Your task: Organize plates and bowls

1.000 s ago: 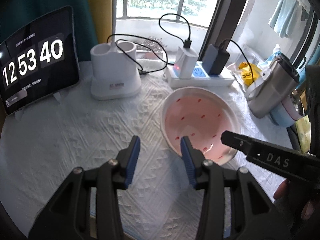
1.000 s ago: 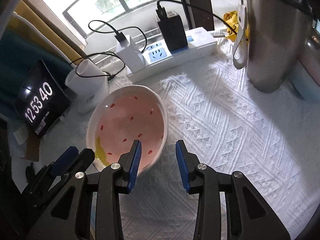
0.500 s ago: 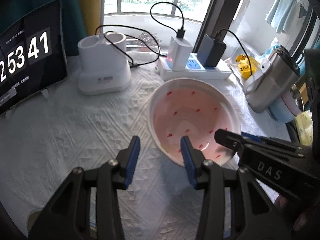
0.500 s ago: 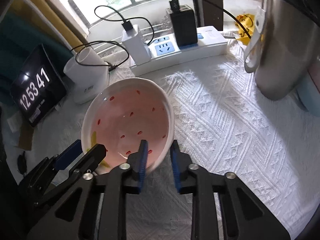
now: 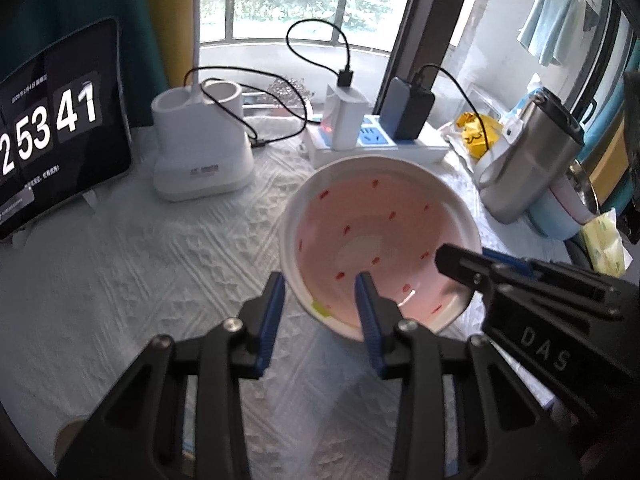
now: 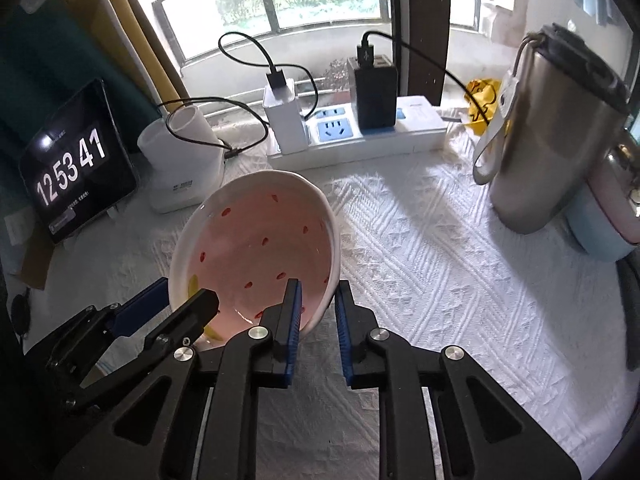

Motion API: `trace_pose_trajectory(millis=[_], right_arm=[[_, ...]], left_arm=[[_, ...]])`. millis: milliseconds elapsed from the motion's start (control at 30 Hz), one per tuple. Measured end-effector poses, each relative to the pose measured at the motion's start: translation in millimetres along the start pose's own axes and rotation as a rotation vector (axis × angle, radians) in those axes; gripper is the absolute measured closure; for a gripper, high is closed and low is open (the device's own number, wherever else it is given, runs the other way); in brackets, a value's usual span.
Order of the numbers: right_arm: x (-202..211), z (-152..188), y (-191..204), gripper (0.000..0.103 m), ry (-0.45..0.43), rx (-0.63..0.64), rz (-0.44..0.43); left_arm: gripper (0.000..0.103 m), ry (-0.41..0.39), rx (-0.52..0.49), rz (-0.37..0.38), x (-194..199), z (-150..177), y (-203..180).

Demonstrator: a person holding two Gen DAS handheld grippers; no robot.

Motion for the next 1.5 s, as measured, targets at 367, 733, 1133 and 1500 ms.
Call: trace_pose_trajectory(millis=[367, 733, 1133, 1500], right_arm=[[31.9, -3.4, 9.3, 0.085, -0.062, 0.006, -0.029], [70.1, 4.9, 22.4, 0.084, -0.115, 0.016, -0.054], [106.0, 20.7, 33.1, 0.084, -0.158, 0.02, -0.064], [136.5, 36.2, 38.4, 0.084, -0.192, 0.014, -0.07]], left_arm=[[0.066, -0.059, -0.004, 0.013, 34.2, -1.0, -0.4], [0.066, -0.104, -0.001, 0.023, 73.7, 4.6, -1.2], [0.066, -0.143, -0.012, 0.047, 108.8, 15.1, -1.2], [0.066, -0.174, -0.017, 0.063, 139.9, 25.9, -4.9]])
Point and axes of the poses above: each gripper's, at about its wrist camera, not at the fingertips, and x roughly against the way its jaws point, y to its left, z to its underside, the point moved 7 cm from there along -x, roughly the way its jaws point, and after that the axes turned 15 degrees about -z, right-handed, at the moved point
